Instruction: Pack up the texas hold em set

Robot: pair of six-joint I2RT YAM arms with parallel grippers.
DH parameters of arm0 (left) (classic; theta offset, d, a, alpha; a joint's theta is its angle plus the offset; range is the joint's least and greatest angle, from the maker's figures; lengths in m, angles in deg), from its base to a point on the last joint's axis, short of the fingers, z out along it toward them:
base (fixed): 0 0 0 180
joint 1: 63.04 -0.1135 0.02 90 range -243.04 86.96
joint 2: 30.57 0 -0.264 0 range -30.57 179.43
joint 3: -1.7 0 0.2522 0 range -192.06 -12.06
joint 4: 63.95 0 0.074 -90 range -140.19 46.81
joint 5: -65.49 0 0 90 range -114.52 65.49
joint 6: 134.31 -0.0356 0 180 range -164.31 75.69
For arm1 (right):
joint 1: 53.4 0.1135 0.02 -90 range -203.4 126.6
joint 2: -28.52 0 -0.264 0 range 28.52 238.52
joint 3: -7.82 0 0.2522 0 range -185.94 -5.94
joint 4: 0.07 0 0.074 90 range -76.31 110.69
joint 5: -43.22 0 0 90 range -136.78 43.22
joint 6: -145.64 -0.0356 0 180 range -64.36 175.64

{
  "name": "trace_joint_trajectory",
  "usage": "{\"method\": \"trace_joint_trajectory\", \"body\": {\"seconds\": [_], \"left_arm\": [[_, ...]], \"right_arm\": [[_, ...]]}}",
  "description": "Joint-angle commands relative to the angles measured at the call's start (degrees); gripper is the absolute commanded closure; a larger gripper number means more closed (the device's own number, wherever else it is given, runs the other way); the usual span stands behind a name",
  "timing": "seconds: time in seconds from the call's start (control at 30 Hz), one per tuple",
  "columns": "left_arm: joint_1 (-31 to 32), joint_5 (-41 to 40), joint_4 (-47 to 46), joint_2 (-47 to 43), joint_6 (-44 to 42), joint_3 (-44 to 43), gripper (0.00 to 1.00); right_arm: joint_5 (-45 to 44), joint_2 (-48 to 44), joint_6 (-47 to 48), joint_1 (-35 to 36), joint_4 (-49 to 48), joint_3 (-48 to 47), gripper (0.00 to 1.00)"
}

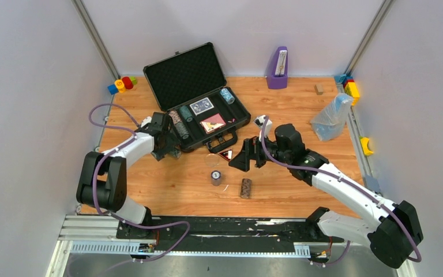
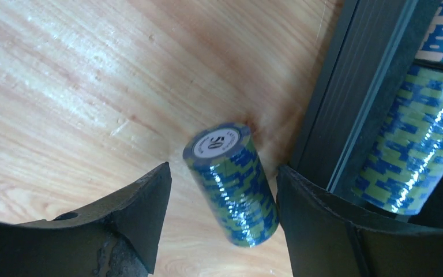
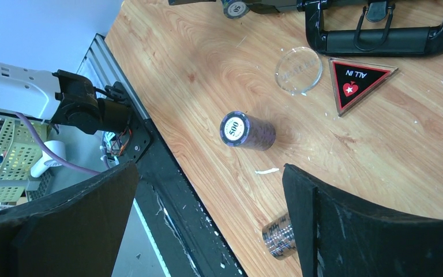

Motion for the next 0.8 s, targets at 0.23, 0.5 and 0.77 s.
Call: {"method": "trace_joint_trajectory", "body": {"seconds": [0.23,0.5,0.77], "left_arm": [[-0.5,-3.1,-2.8,-0.6,1.4,1.2,0.54],[-0.5,6.1,-1.8,-11.5,-3.2,1.3,0.82],[-0.4,15.9,-13.6,-17.9,-4.8,0.4,0.85]], "right_arm": [[-0.9,1.1,1.3,0.4,-0.2,-2.9,0.01],[-1.8,2.4,2.1,0.4,-0.3,-3.8,0.01],[-2.5,3.2,1.6,0.4,-0.3,-4.1,0.02]]}}
